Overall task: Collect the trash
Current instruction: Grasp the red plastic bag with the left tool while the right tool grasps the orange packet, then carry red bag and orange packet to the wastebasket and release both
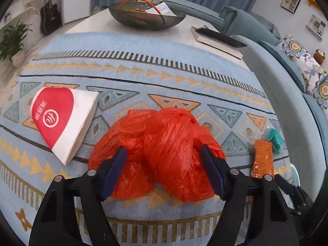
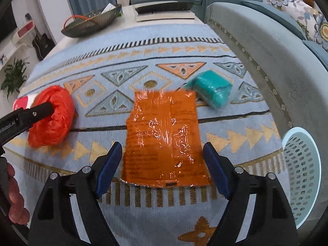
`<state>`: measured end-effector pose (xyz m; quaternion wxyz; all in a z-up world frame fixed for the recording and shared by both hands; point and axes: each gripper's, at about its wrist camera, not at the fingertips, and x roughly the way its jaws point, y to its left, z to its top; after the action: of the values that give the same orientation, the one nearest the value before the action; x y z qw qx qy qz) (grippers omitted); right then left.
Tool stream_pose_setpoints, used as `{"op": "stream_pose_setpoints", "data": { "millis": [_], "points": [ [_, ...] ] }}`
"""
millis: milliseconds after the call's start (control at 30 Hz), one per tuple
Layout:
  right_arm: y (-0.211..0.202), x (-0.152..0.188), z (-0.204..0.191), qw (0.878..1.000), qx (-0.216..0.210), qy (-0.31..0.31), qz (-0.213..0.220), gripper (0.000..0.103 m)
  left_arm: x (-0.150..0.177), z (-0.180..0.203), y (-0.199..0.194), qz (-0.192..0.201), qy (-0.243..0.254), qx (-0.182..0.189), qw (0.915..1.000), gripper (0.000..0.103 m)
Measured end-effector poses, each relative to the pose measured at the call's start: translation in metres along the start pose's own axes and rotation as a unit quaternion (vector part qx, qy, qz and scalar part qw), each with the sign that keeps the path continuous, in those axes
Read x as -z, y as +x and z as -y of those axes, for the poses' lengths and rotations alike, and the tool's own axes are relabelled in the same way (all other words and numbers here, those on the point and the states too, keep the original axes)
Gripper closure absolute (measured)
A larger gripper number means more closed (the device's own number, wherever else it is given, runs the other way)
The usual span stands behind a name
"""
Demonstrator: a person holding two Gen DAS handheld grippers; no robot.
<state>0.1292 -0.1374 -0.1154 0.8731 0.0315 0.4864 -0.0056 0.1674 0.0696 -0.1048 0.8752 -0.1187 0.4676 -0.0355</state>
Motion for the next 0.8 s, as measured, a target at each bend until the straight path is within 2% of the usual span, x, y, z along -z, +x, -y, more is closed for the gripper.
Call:
{"op": "stream_pose_setpoints", "data": {
  "millis": [33,133,267,333,400,533,700,800],
  "points": [
    [0.0,0.001,-0.004,1.0,0.011,-0.01,0.004,0.03,-0.001,0.0,0.0,0.001,0.001,-0.001,1.0,0.04],
    [-0.002,0.001,-0.008,1.0,0.006,-0.019,0.01,0.04,-0.001,0.001,-0.001,0.003,0.007,0.002,1.0,0.062],
    [-0.005,0.001,-0.012,0.999,0.003,-0.036,0.018,0.056,-0.001,0.007,-0.005,0.013,0.023,0.002,0.9996,0.076],
    [-0.009,0.002,-0.012,0.999,-0.003,-0.035,0.024,0.061,-0.002,0.013,-0.012,0.026,0.034,0.0,0.9991,0.077],
    [-0.018,0.002,-0.008,0.999,-0.016,-0.033,0.037,0.067,-0.003,0.018,-0.023,0.042,0.04,0.013,0.9982,0.078],
    [-0.045,-0.001,0.006,0.997,-0.027,-0.012,0.068,0.068,-0.003,0.034,-0.045,0.077,0.071,0.008,0.9945,0.078],
    [-0.094,0.001,0.036,0.992,-0.008,0.012,0.123,0.068,0.006,0.063,-0.08,0.113,0.095,0.069,0.9866,0.078],
    [-0.126,0.004,0.057,0.988,0.01,0.023,0.154,0.068,0.019,0.09,-0.103,0.134,0.124,0.11,0.977,0.078]
  ]
}}
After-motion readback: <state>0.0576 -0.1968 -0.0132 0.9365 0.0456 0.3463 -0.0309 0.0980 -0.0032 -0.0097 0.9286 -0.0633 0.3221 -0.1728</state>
